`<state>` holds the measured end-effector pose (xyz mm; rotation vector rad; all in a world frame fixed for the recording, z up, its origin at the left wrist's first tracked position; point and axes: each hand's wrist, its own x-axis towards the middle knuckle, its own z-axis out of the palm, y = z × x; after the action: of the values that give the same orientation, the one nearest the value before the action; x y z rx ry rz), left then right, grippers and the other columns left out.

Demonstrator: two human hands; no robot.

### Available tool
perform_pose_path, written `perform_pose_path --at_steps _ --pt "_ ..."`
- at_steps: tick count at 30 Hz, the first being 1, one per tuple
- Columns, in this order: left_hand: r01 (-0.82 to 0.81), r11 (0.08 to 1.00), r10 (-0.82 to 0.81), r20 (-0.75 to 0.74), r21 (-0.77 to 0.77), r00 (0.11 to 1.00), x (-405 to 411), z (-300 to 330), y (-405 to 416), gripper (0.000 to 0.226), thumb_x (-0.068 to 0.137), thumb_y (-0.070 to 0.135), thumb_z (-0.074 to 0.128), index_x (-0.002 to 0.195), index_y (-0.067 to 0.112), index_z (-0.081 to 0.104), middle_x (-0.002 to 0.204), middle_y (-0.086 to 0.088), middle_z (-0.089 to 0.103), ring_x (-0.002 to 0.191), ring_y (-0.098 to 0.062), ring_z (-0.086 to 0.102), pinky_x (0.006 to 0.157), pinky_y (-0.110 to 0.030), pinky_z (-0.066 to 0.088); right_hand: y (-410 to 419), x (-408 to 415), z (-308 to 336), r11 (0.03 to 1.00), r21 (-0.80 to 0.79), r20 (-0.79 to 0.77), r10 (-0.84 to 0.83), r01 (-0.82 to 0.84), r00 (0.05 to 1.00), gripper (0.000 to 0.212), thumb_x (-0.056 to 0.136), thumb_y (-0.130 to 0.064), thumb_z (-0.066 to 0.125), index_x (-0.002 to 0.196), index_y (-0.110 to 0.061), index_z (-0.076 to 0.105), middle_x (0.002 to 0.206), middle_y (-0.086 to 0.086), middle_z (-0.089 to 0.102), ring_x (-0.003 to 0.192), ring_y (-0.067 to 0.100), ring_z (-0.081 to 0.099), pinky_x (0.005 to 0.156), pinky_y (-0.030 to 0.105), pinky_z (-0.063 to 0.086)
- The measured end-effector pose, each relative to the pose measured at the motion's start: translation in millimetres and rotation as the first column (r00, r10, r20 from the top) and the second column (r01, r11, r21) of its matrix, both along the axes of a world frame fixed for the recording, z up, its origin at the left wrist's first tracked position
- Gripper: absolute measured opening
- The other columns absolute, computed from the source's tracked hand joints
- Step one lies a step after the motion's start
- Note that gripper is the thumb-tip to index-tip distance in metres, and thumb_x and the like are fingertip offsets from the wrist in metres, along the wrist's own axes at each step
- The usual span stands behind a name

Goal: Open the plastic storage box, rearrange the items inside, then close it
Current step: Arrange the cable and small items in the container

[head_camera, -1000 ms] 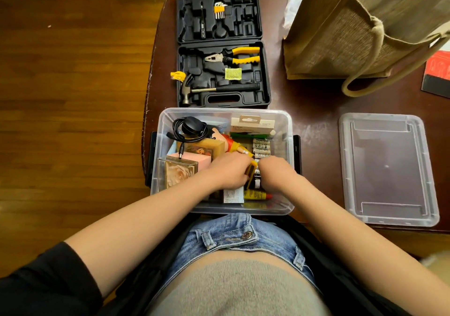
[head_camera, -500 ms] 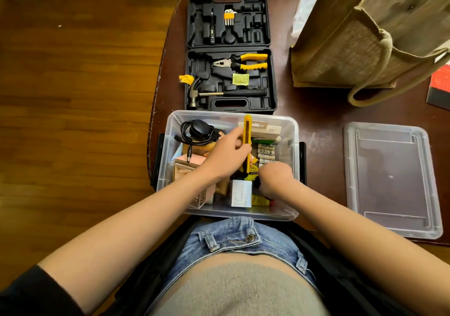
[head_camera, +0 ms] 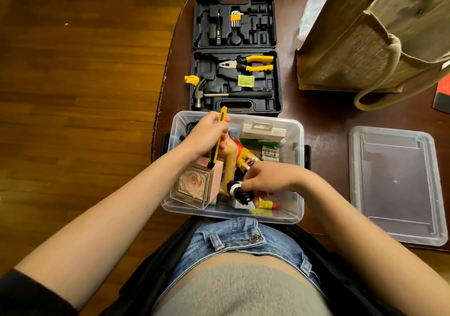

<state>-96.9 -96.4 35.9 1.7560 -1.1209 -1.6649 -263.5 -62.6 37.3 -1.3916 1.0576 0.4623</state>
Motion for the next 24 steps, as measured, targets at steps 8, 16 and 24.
perform_pose_path --at_steps 8,16,24 --pt "0.115 0.993 -0.11 0.138 -0.031 0.984 -3.7 -7.7 6.6 0.015 0.091 0.011 0.051 0.105 0.015 0.051 0.065 -0.001 0.045 0.047 -0.012 0.037 0.045 -0.023 0.031 -6.4 9.8 -24.9 0.978 0.03 -0.068 -0.203 0.205 0.977 0.032 0.101 -0.022 0.041 0.09 -0.001 0.063 0.053 0.0 0.065 0.037 0.006 0.056 0.04 0.016 0.045" --pt "0.462 0.878 -0.414 0.288 -0.123 0.864 -15.3 -6.8 8.3 0.011 0.093 0.018 0.055 0.087 0.015 0.063 0.073 -0.005 0.063 0.068 -0.017 0.058 0.066 -0.03 0.046 8.9 -16.4 -70.8 0.877 -0.401 -0.468 0.052 -0.265 0.882 0.018 0.087 -0.012 0.053 0.096 -0.004 0.067 0.1 0.013 0.067 0.088 0.031 0.061 0.071 0.032 0.05" --pt "0.933 0.244 -0.838 0.542 0.263 0.066 -49.8 -8.4 19.7 0.023 0.088 0.01 0.049 0.094 0.027 0.062 0.067 0.007 0.047 0.073 -0.02 0.049 0.048 -0.026 0.032 26.4 -9.3 -99.4 0.889 -0.457 -0.403 -0.222 0.015 0.888 0.011 0.086 -0.005 0.051 0.077 -0.006 0.058 0.097 0.016 0.066 0.093 0.033 0.063 0.068 0.032 0.048"
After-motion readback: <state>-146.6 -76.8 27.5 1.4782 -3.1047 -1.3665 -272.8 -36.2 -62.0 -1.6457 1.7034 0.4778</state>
